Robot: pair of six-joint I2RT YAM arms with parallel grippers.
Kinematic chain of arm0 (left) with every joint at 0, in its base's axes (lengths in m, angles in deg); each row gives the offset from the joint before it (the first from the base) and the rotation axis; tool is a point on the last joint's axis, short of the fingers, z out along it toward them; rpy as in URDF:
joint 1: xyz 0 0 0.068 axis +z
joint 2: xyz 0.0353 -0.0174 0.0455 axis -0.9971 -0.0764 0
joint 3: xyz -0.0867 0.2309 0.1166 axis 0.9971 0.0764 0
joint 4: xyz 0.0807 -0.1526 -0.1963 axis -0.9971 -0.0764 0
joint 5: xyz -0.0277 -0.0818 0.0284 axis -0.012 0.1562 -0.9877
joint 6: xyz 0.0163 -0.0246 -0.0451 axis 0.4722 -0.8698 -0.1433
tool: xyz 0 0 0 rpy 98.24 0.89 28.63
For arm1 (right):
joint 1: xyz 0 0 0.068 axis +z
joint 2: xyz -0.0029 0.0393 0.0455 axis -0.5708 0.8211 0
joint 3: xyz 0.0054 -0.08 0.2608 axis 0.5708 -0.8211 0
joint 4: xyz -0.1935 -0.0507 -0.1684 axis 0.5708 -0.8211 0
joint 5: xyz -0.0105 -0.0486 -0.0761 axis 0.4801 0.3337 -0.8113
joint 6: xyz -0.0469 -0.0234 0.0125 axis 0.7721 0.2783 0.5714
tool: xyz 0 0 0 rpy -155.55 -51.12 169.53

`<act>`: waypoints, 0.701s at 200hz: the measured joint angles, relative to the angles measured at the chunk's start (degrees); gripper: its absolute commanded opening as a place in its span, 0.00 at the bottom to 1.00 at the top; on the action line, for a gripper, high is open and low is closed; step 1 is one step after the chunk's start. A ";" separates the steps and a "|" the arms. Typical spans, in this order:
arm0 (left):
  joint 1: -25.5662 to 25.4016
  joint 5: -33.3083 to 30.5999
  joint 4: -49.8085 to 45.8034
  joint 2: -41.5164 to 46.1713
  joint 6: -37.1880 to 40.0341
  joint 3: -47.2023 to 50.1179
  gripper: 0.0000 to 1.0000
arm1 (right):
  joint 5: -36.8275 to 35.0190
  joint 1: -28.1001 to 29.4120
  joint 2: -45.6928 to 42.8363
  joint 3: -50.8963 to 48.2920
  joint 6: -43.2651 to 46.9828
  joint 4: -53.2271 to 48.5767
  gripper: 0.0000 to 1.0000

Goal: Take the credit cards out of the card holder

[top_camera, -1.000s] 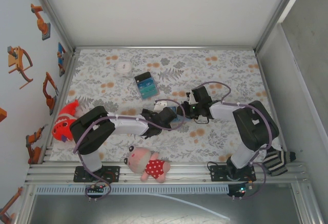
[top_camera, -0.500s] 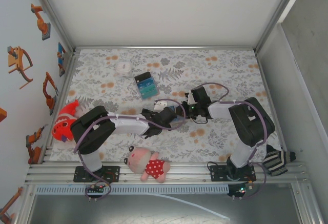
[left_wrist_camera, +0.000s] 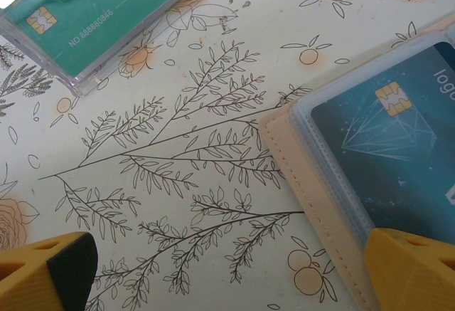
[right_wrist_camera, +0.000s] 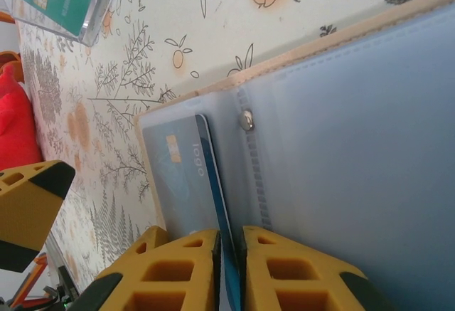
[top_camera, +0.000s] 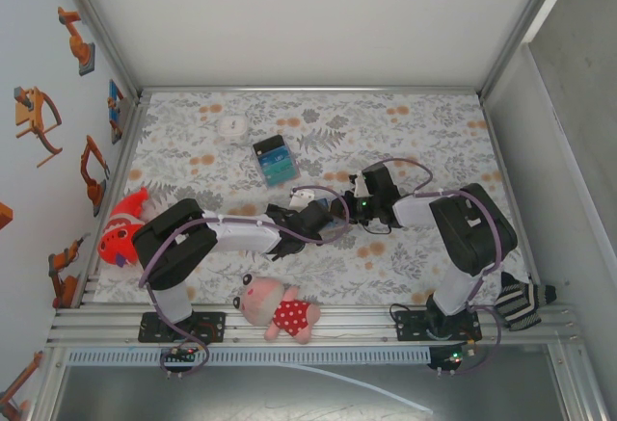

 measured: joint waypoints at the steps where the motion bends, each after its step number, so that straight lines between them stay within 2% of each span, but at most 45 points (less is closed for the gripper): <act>1: 0.00 0.00 0.00 0.00 -0.02 0.00 0.97 | 0.02 0.00 0.00 -0.04 -0.02 0.04 0.16; 47: 0.00 -0.02 -0.02 0.00 0.00 0.00 0.97 | 0.11 -0.09 0.07 -0.83 -0.24 1.25 0.09; 72: 0.00 -0.09 -0.09 0.02 0.00 -0.02 0.97 | 0.13 -0.22 0.07 -1.27 -0.42 1.86 0.00; 140: 0.02 -0.22 -0.48 0.15 0.00 -0.07 0.97 | 0.17 -0.26 -0.37 -1.92 -0.68 2.10 0.00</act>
